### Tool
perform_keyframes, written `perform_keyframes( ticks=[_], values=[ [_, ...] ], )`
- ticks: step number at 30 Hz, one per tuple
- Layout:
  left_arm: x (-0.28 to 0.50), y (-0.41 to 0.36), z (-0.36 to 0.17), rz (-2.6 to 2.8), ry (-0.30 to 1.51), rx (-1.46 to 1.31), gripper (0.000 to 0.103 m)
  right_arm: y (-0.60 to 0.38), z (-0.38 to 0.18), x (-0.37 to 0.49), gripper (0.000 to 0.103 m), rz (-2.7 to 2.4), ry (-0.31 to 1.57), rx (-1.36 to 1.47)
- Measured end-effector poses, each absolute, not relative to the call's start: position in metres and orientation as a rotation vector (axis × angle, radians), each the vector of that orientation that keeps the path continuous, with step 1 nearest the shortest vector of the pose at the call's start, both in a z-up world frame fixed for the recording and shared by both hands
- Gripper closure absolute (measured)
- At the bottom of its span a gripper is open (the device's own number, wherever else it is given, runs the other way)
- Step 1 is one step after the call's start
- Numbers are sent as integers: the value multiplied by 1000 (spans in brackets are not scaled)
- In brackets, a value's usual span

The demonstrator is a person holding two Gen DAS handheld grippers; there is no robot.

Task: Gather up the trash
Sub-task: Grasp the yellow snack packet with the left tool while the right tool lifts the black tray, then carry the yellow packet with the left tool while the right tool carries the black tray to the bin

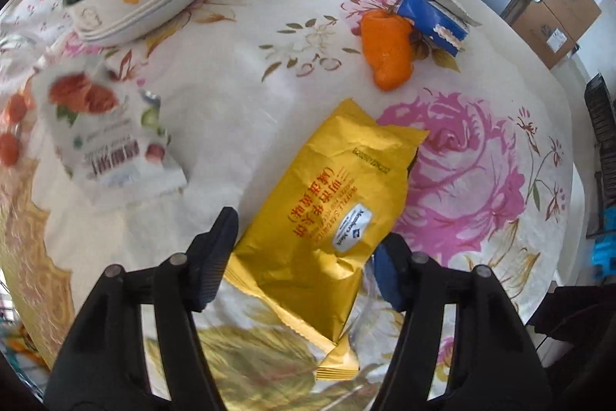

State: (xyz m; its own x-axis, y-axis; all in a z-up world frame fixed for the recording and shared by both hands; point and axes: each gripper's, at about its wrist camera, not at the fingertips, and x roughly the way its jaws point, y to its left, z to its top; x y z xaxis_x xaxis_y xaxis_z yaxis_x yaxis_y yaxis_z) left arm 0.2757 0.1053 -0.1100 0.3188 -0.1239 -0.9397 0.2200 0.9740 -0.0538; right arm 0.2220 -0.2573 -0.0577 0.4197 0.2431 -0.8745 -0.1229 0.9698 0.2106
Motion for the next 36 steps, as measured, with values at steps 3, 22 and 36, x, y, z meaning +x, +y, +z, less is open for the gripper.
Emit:
perform_keyframes(
  ticks=[3,22,36],
  values=[
    [243,102,-108,-193,1200,26,39,-259,-54,216,47,222,1109,143],
    [131,65,-77,-194,1114,-69,39,-264,-41,139,47,232,1115,111],
    [126,-8,-77,-369,1100,-61,39,-315,-59,126,47,167,1150,198]
  ],
)
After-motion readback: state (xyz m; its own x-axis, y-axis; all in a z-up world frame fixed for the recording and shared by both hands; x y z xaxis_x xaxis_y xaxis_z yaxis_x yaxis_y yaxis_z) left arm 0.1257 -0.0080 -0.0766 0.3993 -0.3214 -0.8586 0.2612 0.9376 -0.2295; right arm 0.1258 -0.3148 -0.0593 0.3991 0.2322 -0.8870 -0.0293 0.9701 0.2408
